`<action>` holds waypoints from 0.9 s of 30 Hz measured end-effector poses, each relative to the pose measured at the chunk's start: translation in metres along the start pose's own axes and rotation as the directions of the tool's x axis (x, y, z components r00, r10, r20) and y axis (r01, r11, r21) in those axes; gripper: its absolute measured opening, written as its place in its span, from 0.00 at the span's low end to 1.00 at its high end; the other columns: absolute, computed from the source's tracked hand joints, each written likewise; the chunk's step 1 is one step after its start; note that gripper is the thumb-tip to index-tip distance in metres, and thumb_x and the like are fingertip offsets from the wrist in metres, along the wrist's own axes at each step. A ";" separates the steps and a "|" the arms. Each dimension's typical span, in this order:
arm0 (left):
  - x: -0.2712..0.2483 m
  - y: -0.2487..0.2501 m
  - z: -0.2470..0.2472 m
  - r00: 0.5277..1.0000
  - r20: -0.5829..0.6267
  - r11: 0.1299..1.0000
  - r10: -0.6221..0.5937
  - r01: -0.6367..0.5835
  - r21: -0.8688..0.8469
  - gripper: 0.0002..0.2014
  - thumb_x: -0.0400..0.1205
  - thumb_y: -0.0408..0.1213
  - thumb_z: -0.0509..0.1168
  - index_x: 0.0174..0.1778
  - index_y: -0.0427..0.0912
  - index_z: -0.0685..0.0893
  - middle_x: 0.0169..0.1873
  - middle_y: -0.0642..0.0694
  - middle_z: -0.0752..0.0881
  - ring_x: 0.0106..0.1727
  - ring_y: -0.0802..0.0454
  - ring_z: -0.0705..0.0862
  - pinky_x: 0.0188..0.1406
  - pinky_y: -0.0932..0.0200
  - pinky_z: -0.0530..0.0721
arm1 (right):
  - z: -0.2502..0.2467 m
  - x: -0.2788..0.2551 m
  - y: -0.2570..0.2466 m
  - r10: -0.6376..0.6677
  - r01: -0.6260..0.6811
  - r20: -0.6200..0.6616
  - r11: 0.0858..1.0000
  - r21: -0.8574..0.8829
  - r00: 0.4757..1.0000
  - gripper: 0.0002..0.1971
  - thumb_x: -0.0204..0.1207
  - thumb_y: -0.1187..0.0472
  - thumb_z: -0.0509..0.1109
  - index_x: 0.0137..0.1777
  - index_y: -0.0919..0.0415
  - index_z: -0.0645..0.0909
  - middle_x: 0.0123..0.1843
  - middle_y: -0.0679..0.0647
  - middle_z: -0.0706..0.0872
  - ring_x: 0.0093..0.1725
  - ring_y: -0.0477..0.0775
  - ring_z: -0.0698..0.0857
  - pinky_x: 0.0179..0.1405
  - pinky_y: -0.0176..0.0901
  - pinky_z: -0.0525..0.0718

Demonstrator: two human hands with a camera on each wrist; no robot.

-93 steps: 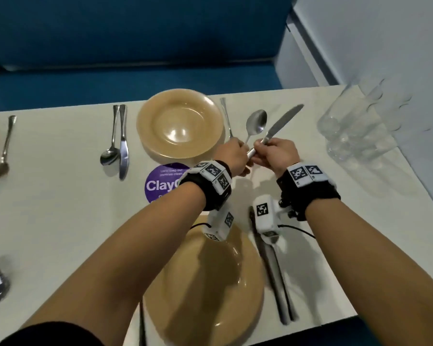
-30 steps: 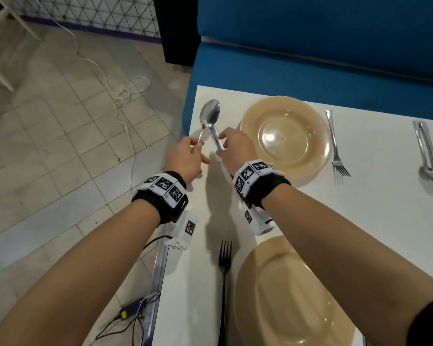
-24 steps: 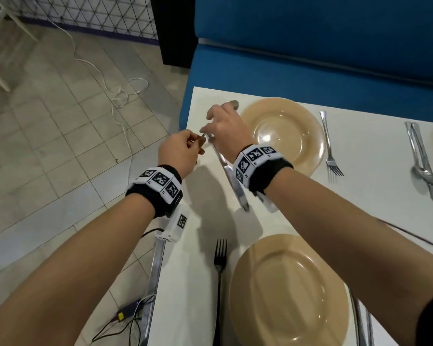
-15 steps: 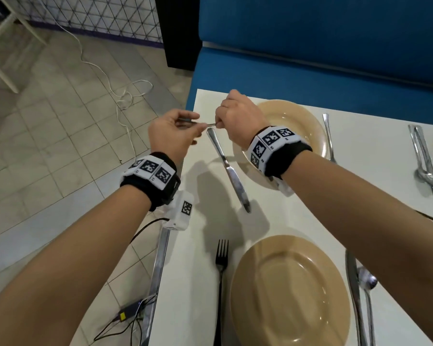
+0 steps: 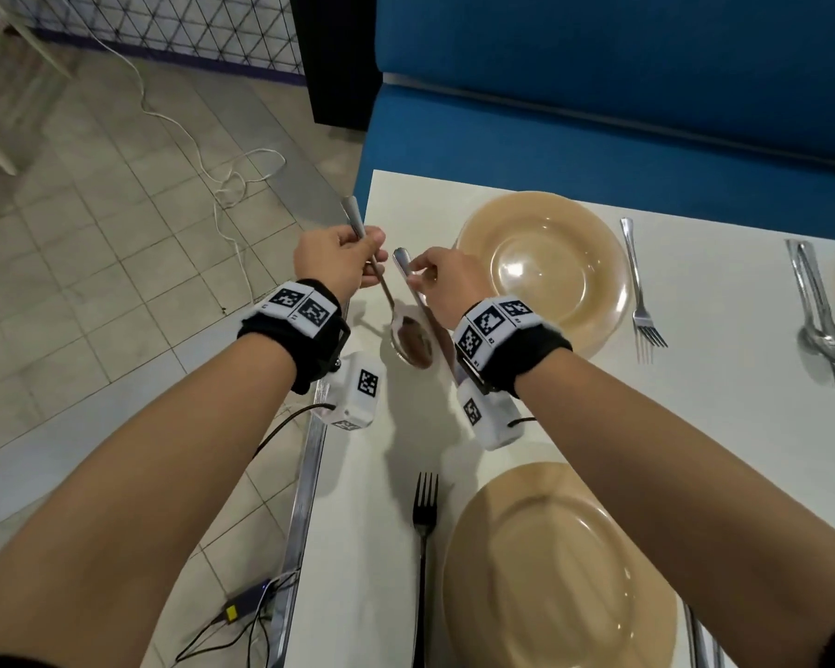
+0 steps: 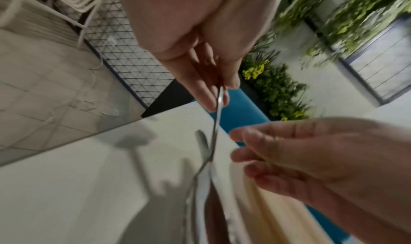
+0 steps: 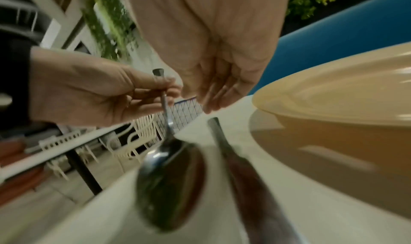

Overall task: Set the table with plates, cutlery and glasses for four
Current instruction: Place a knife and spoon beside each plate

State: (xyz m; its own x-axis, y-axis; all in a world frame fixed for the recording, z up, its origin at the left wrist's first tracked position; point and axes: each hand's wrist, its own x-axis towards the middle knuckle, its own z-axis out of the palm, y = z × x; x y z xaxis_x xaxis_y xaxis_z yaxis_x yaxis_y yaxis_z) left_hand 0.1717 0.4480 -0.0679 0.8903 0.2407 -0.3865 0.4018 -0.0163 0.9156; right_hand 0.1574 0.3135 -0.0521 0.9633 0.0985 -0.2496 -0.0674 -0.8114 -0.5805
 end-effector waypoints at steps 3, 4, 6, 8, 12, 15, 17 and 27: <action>0.010 -0.014 0.004 0.997 0.005 0.989 -0.076 0.075 0.124 0.11 0.80 0.33 0.68 0.55 0.32 0.85 0.32 0.43 0.85 0.29 0.53 0.86 0.29 0.64 0.87 | 0.008 0.000 0.006 0.005 0.013 0.083 0.975 -0.221 0.997 0.14 0.79 0.68 0.62 0.63 0.62 0.79 0.58 0.59 0.85 0.57 0.60 0.84 0.59 0.49 0.82; 0.012 -0.018 0.006 0.996 0.011 0.982 -0.091 0.088 0.166 0.11 0.79 0.34 0.70 0.55 0.32 0.85 0.32 0.43 0.86 0.32 0.50 0.87 0.34 0.59 0.89 | 0.012 0.000 0.008 -0.003 0.031 0.099 0.959 -0.283 0.995 0.14 0.79 0.69 0.61 0.63 0.63 0.78 0.58 0.60 0.84 0.57 0.60 0.83 0.58 0.50 0.82; 0.014 -0.022 0.011 0.995 0.022 0.957 -0.095 0.085 0.277 0.08 0.76 0.36 0.73 0.46 0.36 0.86 0.35 0.40 0.88 0.36 0.46 0.89 0.45 0.50 0.90 | 0.018 0.002 0.010 -0.015 0.041 0.081 0.946 -0.321 0.997 0.13 0.78 0.70 0.61 0.62 0.62 0.78 0.58 0.60 0.83 0.57 0.60 0.83 0.56 0.49 0.82; 0.016 -0.024 0.015 0.997 0.031 0.895 -0.067 0.046 0.444 0.10 0.72 0.41 0.77 0.41 0.41 0.85 0.39 0.42 0.90 0.41 0.46 0.91 0.49 0.48 0.89 | 0.019 0.005 0.011 -0.009 0.030 0.070 0.952 -0.306 0.998 0.13 0.78 0.69 0.62 0.61 0.62 0.78 0.58 0.60 0.83 0.57 0.60 0.83 0.56 0.49 0.82; 0.019 -0.020 0.026 1.000 0.001 0.845 -0.024 0.020 0.535 0.16 0.68 0.44 0.80 0.42 0.44 0.80 0.42 0.42 0.90 0.44 0.46 0.90 0.49 0.50 0.89 | 0.018 0.011 0.013 0.012 -0.002 0.038 0.964 -0.268 0.999 0.13 0.77 0.69 0.62 0.61 0.63 0.79 0.59 0.61 0.83 0.58 0.61 0.83 0.58 0.49 0.81; 0.019 -0.018 0.030 1.000 0.001 0.827 -0.017 0.014 0.562 0.18 0.69 0.46 0.79 0.43 0.43 0.79 0.42 0.41 0.90 0.42 0.46 0.90 0.47 0.53 0.89 | 0.021 0.014 0.014 -0.006 0.007 0.005 0.961 -0.275 1.000 0.13 0.79 0.67 0.61 0.61 0.64 0.78 0.60 0.61 0.82 0.59 0.60 0.82 0.57 0.47 0.79; 0.020 -0.017 0.030 0.999 -0.001 0.836 -0.041 0.035 0.548 0.19 0.69 0.45 0.79 0.49 0.42 0.81 0.45 0.43 0.89 0.42 0.48 0.90 0.46 0.53 0.89 | 0.022 0.014 0.015 -0.016 0.015 -0.001 0.958 -0.288 1.000 0.13 0.80 0.67 0.59 0.62 0.64 0.78 0.61 0.61 0.81 0.59 0.61 0.82 0.58 0.48 0.79; 0.011 -0.034 0.019 0.988 0.136 0.808 -0.071 -0.023 0.588 0.24 0.68 0.30 0.77 0.60 0.42 0.81 0.49 0.43 0.90 0.50 0.48 0.89 0.56 0.49 0.87 | 0.021 0.005 0.012 -0.053 0.064 0.041 0.937 -0.345 0.998 0.14 0.77 0.72 0.58 0.58 0.66 0.81 0.59 0.63 0.79 0.57 0.63 0.82 0.54 0.47 0.79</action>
State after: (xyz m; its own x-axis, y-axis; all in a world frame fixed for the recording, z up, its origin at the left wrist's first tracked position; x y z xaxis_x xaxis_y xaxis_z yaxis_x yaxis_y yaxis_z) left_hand 0.1720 0.4329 -0.1055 0.8806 0.1074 -0.4616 0.4302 -0.5897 0.6835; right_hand 0.1554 0.3164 -0.0769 0.9541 0.1648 -0.2501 0.0878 -0.9522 -0.2925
